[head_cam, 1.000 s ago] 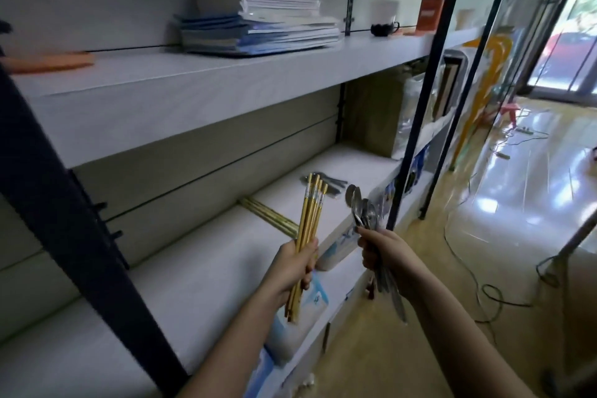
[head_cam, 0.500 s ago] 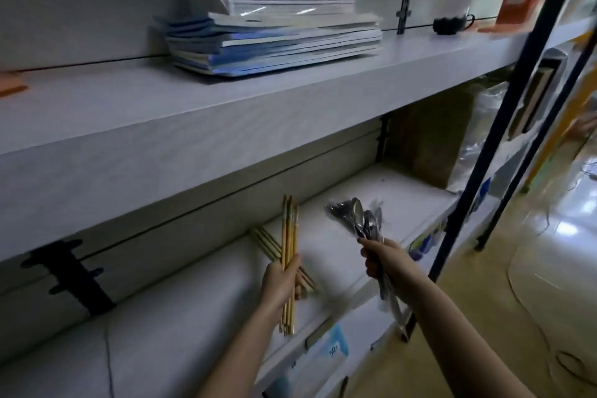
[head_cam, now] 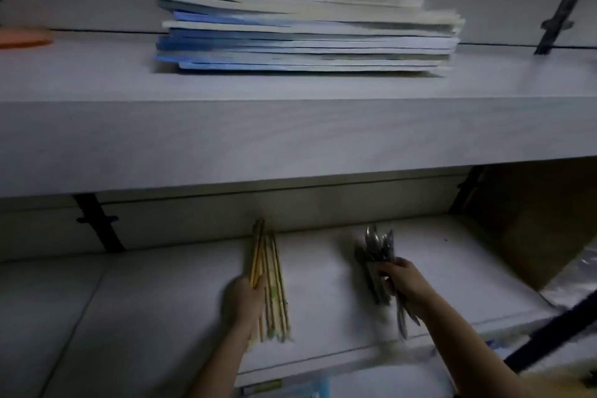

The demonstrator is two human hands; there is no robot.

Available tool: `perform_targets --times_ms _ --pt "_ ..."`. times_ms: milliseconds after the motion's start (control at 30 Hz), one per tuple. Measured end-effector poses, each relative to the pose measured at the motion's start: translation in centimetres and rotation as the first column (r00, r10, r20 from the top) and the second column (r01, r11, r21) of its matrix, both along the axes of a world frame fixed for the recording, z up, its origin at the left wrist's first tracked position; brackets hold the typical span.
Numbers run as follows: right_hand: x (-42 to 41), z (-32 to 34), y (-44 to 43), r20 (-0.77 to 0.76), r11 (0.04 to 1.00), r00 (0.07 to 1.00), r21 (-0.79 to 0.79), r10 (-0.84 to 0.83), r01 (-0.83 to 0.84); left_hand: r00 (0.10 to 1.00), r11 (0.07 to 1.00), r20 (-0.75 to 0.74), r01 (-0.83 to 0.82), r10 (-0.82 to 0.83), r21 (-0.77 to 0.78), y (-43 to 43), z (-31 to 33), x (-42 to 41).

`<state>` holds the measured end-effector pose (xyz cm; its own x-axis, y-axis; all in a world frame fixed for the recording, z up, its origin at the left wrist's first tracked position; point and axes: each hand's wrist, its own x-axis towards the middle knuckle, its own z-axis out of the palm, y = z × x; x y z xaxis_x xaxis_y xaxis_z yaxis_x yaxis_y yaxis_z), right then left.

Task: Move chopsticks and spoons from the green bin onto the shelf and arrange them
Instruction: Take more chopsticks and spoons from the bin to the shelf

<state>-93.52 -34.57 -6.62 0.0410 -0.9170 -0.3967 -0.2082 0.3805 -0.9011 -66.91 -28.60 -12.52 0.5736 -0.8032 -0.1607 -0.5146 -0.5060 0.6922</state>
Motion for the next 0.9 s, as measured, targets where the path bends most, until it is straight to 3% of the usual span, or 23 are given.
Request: perform_targets --times_ms 200,500,600,733,900 --pt "-1.6 -2.5 -3.7 -0.352 0.994 0.933 -0.055 0.069 -0.094 0.98 0.994 0.186 -0.081 0.068 0.068 -0.5 0.9 -1.4" --pt "-1.6 -2.0 -6.7 -0.504 0.961 0.838 -0.051 0.21 -0.272 0.945 0.979 0.285 -0.189 0.162 0.07 -0.5 1.2 -0.8" --pt "-0.9 -1.1 -6.6 -0.57 0.923 0.79 -0.136 0.225 -0.361 0.932 0.987 0.343 -0.148 0.118 0.061 -0.1 2.0 -0.5" --pt "1.4 0.6 -5.8 -0.669 0.798 0.717 -0.317 0.196 -0.513 0.933 0.992 0.34 -0.098 0.118 -0.075 1.5 4.0 -0.4" --pt "8.1 3.4 -2.1 -0.684 0.546 0.602 -0.344 0.412 -0.764 0.884 0.992 0.461 -0.026 0.081 -0.125 5.5 7.0 1.0"
